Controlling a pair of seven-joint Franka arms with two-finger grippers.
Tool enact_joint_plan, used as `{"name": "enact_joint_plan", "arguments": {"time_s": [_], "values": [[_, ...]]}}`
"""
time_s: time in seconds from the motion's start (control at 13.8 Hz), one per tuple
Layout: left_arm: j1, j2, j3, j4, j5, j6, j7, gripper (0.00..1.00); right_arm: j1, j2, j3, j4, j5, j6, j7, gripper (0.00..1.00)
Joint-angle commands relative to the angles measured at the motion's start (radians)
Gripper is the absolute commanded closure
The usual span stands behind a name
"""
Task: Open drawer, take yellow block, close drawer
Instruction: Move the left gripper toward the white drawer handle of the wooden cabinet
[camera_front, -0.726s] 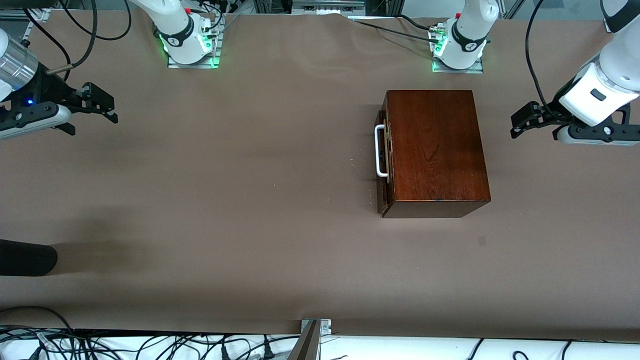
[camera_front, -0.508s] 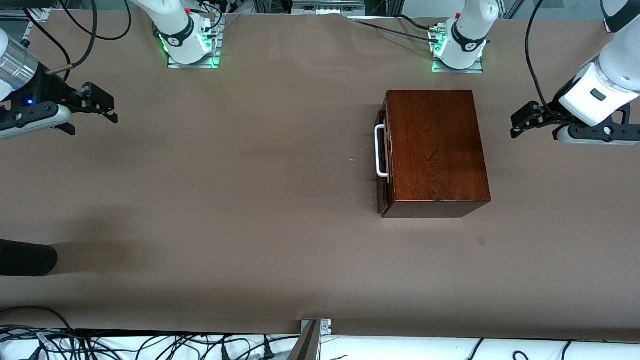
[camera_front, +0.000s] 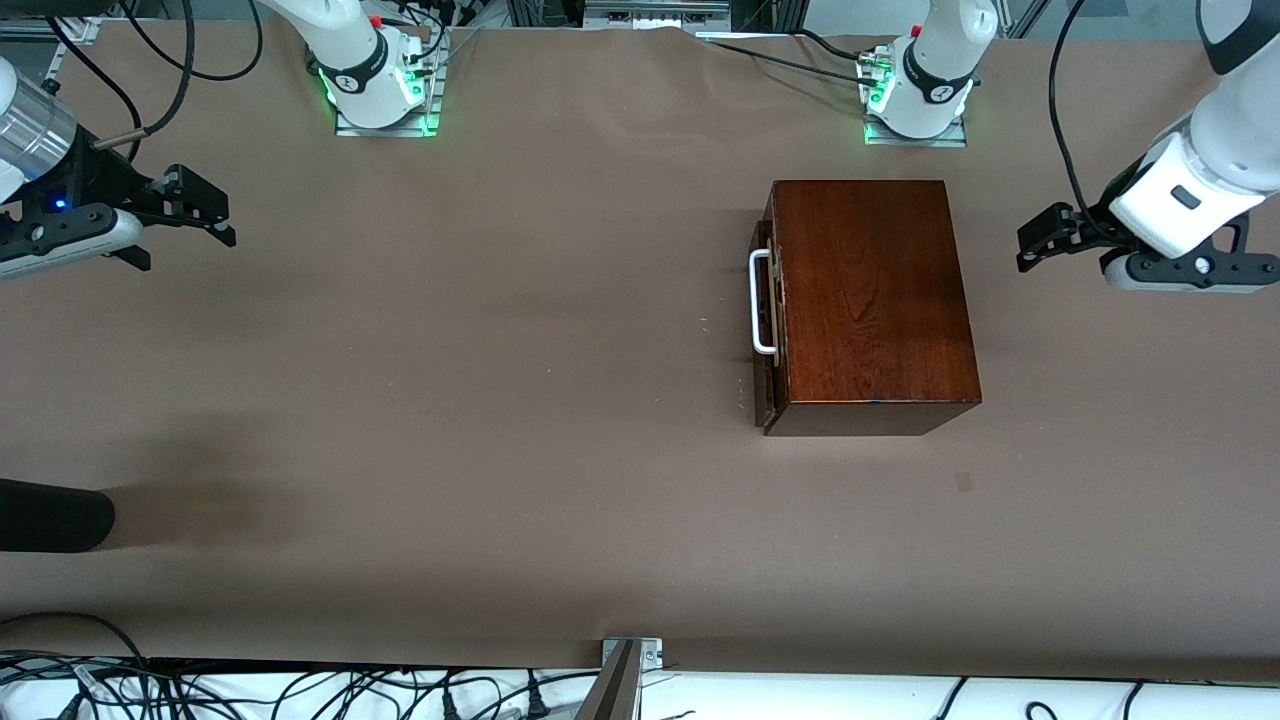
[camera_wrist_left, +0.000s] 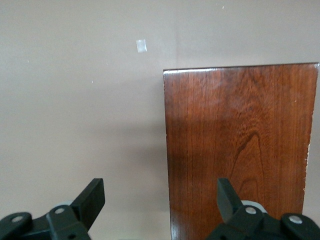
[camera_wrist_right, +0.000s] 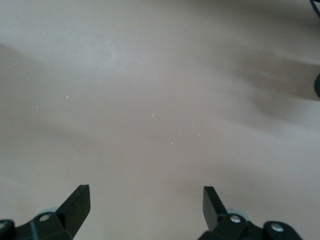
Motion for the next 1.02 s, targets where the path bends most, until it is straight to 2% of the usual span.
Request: {"name": "enact_joint_plan", "arguments": {"time_s": [0.0,0.51,0.58,0.8,0.94], "values": [[-0.007,0.012,-0.006,0.021,-0.023,-0.057,-0.009,0.0,-0.007,0.008,0.005,0.022,-0.002,-0.012,0.005,0.0],[-0.01,0.035,-0.014,0.06,-0.079,-0.134,0.023,0.0,-0.007,0.008,0.005,0.022,-0.002,-0.011,0.005,0.0],[-0.019,0.035,-0.032,0.06,-0.081,-0.134,0.02,0.0,-0.007,0.008,0.005,0.022,-0.002,-0.011,0.005,0.0],[-0.03,0.042,-0.163,0.059,-0.078,-0.129,0.005,0.0,-0.007,0.008,0.005,0.022,-0.002,-0.011,0.005,0.0],[-0.033,0.083,-0.256,0.063,-0.069,-0.098,-0.088,0.0,-0.007,0.008,0.005,0.022,-0.002,-0.011,0.005,0.0]]}}
